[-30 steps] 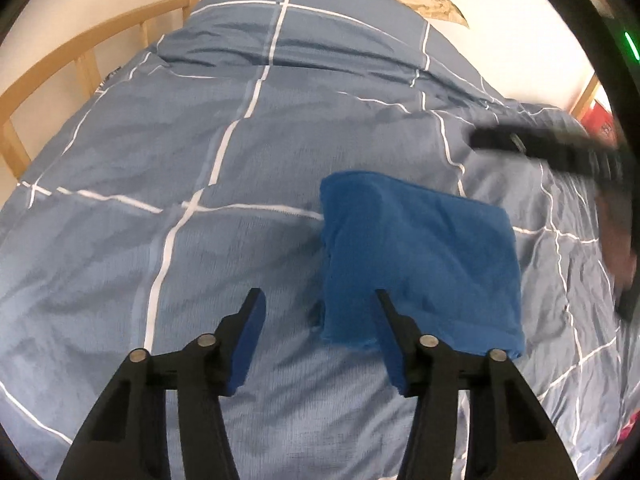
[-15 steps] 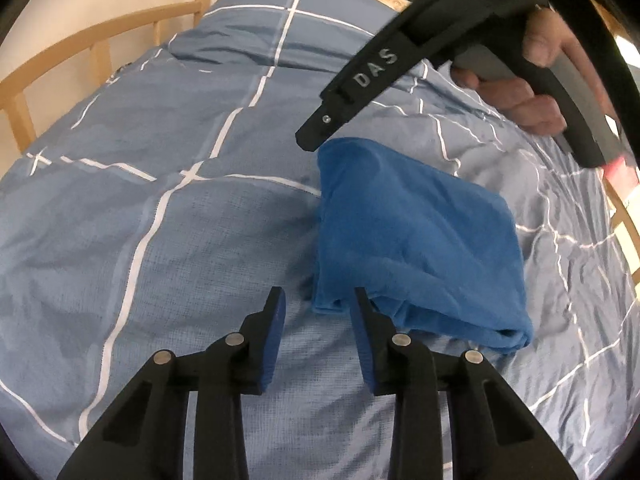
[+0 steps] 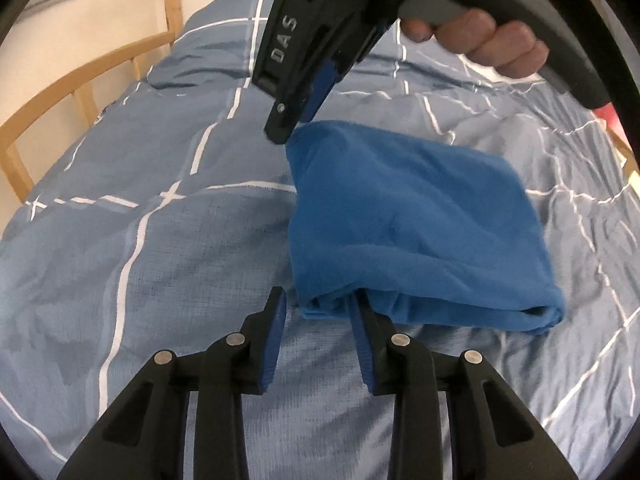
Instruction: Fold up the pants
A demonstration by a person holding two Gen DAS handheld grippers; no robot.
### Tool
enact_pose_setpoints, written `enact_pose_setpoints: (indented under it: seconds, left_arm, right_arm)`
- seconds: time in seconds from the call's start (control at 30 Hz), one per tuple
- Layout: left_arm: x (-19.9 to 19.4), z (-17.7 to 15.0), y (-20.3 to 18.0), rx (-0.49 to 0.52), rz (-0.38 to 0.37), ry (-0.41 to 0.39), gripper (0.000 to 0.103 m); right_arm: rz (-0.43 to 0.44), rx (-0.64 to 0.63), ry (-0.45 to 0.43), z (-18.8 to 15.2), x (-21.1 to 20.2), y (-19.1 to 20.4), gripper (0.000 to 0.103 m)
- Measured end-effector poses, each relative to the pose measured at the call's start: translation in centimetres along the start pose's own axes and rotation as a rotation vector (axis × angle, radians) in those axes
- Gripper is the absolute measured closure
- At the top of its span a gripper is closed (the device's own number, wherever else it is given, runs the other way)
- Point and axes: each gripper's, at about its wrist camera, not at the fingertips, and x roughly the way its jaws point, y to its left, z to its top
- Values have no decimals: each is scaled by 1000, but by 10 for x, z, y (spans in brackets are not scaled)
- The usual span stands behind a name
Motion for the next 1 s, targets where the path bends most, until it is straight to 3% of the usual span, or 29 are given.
enact_pose_setpoints:
  seconds: [0.17,0.27,0.4,0.67,0.8,0.97,1.0]
  left_arm:
    - [-5,4,-3,-2,65,-68,73]
    - [1,4,-3,-18,98,-63,75]
    - [2,0,0,-74,72,-61,88]
    - [8,-11,-10,36,128,-72,91]
    - [8,-18,-14,91,146,-82,92]
    - [12,-23,-20,137,174,-77,96]
    - [14,-24,-19,138,172,-63,101]
  right_arm:
    - [-8,4,30,-1,3,-6,74]
    - [-17,-3,32,-3,1,-11,74]
    - [1,3,57,-4,4,-15,74]
    - [-10,-40,126,11,29,-1,74]
    - [-40,-52,123,9,29,0,90]
    - [-114,-33,55,6,20,1,94]
    - [-123,-33,44,5,19,1,94]
